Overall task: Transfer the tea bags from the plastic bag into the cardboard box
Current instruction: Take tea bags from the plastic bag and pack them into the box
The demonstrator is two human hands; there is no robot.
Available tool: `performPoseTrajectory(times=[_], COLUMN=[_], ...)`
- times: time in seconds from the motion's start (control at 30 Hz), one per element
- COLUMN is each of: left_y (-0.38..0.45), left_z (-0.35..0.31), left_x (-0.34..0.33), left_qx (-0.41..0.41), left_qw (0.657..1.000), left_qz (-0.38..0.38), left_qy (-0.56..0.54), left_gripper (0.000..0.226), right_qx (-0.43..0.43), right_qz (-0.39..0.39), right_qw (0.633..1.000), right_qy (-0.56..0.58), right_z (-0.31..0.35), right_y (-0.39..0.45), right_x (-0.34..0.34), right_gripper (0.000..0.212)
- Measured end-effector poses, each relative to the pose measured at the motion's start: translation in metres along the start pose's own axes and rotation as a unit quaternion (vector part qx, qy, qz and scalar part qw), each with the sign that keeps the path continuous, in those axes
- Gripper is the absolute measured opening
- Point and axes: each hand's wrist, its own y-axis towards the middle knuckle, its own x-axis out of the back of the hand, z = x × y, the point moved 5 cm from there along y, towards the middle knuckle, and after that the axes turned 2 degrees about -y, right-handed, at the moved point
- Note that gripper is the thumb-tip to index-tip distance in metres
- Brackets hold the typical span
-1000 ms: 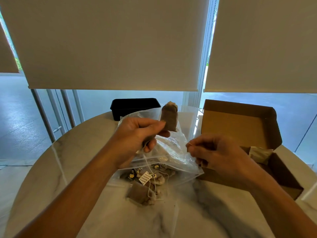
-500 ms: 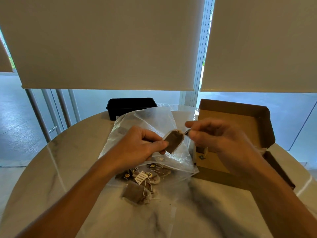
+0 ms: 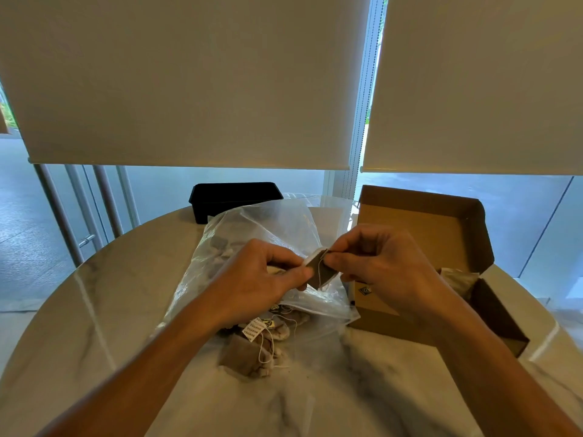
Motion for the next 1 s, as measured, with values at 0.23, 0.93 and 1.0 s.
performPoseTrajectory(times=[0.23, 0.93, 1.0], left_y=[0.001, 0.009, 0.009], left_z=[0.0, 0.025, 0.027], left_x=[-0.001, 0.022, 0.02], left_qx=[0.009, 0.145, 0.147], left_qw=[1.0, 0.913, 0.918], left_qz=[-0.004, -0.073, -0.06], left_qy=[-0.029, -0.373, -0.364], left_gripper=[0.014, 0.043, 0.043], right_qx=[0.021, -0.104, -0.099], right_qz=[-0.03, -0.001, -0.005], right_qw=[0.999, 0.963, 0.964], right_qy=[-0.013, -0.248, -0.245], right_z=[0.006, -0.089, -0.089], right_y=[0.009, 0.056, 0.056], right_x=[0.012, 0.052, 0.051], right_gripper=[0.018, 0.014, 0.014])
